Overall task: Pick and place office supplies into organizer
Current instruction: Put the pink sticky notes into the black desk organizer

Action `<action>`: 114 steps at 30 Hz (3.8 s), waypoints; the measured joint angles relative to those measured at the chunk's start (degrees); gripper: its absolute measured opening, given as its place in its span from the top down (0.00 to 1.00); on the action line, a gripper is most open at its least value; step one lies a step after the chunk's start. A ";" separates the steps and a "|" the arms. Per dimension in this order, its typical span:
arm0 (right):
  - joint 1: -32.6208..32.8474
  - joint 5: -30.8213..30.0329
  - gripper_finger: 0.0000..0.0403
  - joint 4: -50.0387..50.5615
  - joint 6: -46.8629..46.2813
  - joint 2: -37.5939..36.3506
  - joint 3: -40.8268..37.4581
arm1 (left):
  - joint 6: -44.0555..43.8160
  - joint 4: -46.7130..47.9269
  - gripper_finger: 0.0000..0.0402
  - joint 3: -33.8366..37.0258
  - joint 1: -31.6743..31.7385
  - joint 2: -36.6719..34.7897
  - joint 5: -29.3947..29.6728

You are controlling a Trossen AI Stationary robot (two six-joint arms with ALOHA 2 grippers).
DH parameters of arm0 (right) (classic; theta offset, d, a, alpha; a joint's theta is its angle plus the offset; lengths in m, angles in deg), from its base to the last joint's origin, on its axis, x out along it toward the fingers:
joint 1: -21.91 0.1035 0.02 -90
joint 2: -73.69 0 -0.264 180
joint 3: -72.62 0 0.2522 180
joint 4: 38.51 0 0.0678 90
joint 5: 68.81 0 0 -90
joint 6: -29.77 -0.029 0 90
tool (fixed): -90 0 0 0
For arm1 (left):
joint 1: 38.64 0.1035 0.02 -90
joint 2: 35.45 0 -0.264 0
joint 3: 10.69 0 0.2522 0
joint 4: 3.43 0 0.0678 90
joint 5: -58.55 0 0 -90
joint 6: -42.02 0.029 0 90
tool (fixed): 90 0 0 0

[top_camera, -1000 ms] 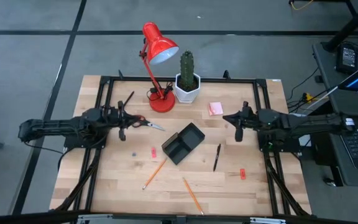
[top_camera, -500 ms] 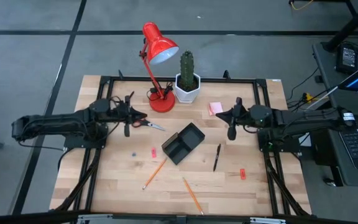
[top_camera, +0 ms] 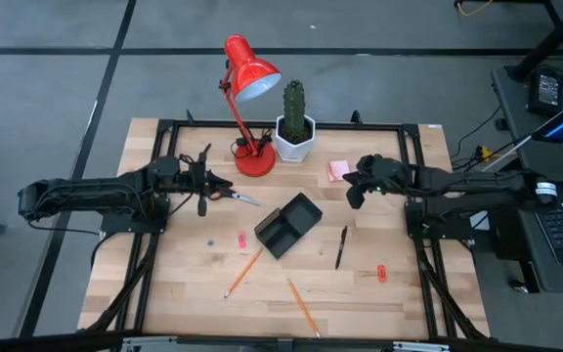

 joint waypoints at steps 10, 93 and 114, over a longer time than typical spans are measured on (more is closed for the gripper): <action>-4.72 5.25 0.91 -0.20 5.13 4.90 3.65 | -0.92 -0.02 0.99 0.00 0.00 0.00 0.02; -17.34 17.73 0.46 8.26 1.12 36.99 16.76 | -0.46 -0.52 0.99 0.00 -0.02 0.00 0.24; -17.48 14.46 0.60 6.81 1.52 40.80 17.00 | -0.46 -0.52 0.99 0.00 -0.01 0.00 0.26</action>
